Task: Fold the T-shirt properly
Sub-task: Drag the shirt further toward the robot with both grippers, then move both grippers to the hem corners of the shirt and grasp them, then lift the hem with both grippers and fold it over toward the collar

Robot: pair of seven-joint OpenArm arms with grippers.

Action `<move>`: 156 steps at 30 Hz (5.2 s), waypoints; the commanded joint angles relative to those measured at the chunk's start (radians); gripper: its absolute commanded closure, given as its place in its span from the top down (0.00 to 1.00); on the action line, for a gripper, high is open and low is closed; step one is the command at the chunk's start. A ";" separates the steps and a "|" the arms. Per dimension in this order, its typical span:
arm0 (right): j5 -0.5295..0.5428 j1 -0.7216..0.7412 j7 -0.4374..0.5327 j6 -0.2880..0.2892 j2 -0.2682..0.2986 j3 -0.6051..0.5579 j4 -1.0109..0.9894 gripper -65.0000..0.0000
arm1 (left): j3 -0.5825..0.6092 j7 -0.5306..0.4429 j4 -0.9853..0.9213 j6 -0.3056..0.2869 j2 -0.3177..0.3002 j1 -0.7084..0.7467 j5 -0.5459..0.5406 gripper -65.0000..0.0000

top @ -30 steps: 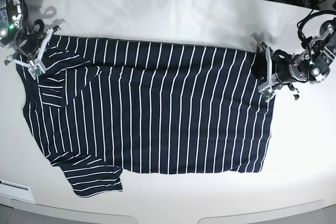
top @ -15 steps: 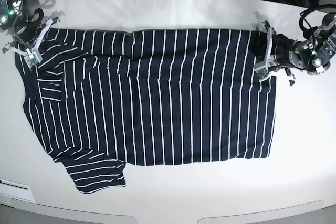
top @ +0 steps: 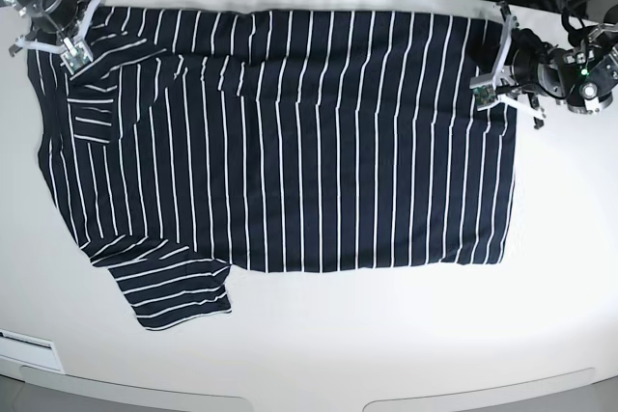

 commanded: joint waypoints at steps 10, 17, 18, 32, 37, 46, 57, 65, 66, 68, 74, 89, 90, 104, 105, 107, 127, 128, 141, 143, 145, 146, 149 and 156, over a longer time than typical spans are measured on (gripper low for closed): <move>-0.028 -0.072 -0.076 -0.062 0.011 0.000 0.001 0.00 | -0.006 0.024 0.012 -0.042 -0.071 -0.007 -0.077 0.00; -0.053 -0.070 -0.086 -0.064 0.011 0.000 0.001 0.00 | -0.006 0.034 0.012 -0.040 -0.071 -0.008 -0.095 0.00; -0.060 -0.068 -0.087 -0.072 0.011 0.000 0.002 0.00 | -0.006 0.034 0.014 -0.040 -0.071 -0.008 -0.094 0.00; -0.224 -0.066 -0.113 -0.153 0.014 0.003 0.186 0.00 | -0.010 0.058 0.107 -0.022 -0.079 -0.020 -0.083 0.00; -0.346 -0.066 -0.060 -0.228 0.014 0.018 0.255 0.00 | -0.010 0.033 0.142 0.060 -0.096 -0.079 -0.040 0.00; -0.383 -0.015 0.082 -0.308 0.014 0.021 0.258 0.00 | -0.089 -0.178 0.063 0.283 -0.056 -0.147 0.156 0.00; -0.364 0.085 0.086 -0.305 0.014 0.021 0.258 0.00 | -0.419 -0.255 -0.610 0.221 0.250 -0.256 -0.074 0.00; -0.364 0.087 0.087 -0.294 0.014 0.021 0.258 0.00 | -0.537 -0.137 -1.062 0.049 0.418 -0.450 -0.304 0.14; -0.364 0.087 0.087 -0.285 0.014 0.021 0.258 0.00 | -0.536 -0.115 -1.093 0.048 0.433 -0.466 -0.321 0.31; -0.357 0.087 0.087 -0.278 0.014 0.021 0.258 0.00 | -0.536 -0.086 -1.138 0.046 0.463 -0.493 -0.325 0.51; -0.312 0.104 0.087 -0.263 0.014 0.021 0.258 0.00 | -0.536 -0.035 -1.179 0.019 0.544 -0.521 -0.328 0.51; -0.312 0.103 0.087 -0.260 0.014 0.021 0.258 0.00 | -0.411 0.078 -1.185 -0.003 0.670 -0.520 -0.323 0.47; -0.312 0.103 0.087 -0.259 0.014 0.021 0.258 0.00 | -0.404 0.077 -1.185 -0.002 0.669 -0.521 -0.322 0.39; -0.129 0.367 0.156 -0.162 0.013 0.021 0.212 0.02 | -0.403 0.076 -1.184 0.033 0.653 -0.571 -0.269 0.00; -0.096 0.410 0.156 -0.135 0.014 0.021 0.180 0.04 | -0.403 0.075 -1.184 0.013 0.653 -0.575 -0.267 0.00; -0.018 0.504 0.166 -0.090 0.013 0.021 0.090 0.10 | -0.403 0.075 -1.184 -0.030 0.653 -0.584 -0.256 0.00; 0.517 1.428 0.049 0.340 -0.103 0.019 -1.370 0.56 | -0.403 0.057 -1.184 -0.032 0.663 -0.586 -0.246 0.00; 0.526 1.439 0.049 0.351 -0.103 0.019 -1.405 0.56 | -0.403 0.057 -1.184 -0.032 0.664 -0.586 -0.247 0.00; 0.554 1.427 0.055 0.463 -0.156 0.019 -1.445 0.53 | -0.403 0.057 -1.184 -0.032 0.664 -0.586 -0.247 0.00; 0.584 1.427 0.050 0.486 -0.158 0.019 -1.445 0.38 | -0.403 0.057 -1.184 -0.032 0.663 -0.586 -0.247 0.00; 0.601 1.431 0.038 0.500 -0.156 0.019 -1.445 0.18 | -0.403 0.057 -1.184 -0.032 0.663 -0.586 -0.246 0.00; 0.602 1.434 0.029 0.501 -0.155 0.019 -1.445 0.10 | -0.403 0.057 -1.184 -0.032 0.663 -0.586 -0.246 0.00; 0.602 1.436 0.003 0.500 -0.154 0.019 -1.429 0.00 | -0.403 0.053 -1.184 -0.033 0.664 -0.587 -0.247 0.00; 0.624 1.420 -0.058 0.506 -0.152 0.018 -1.331 0.00 | -0.403 0.042 -1.184 -0.079 0.661 -0.615 -0.246 0.00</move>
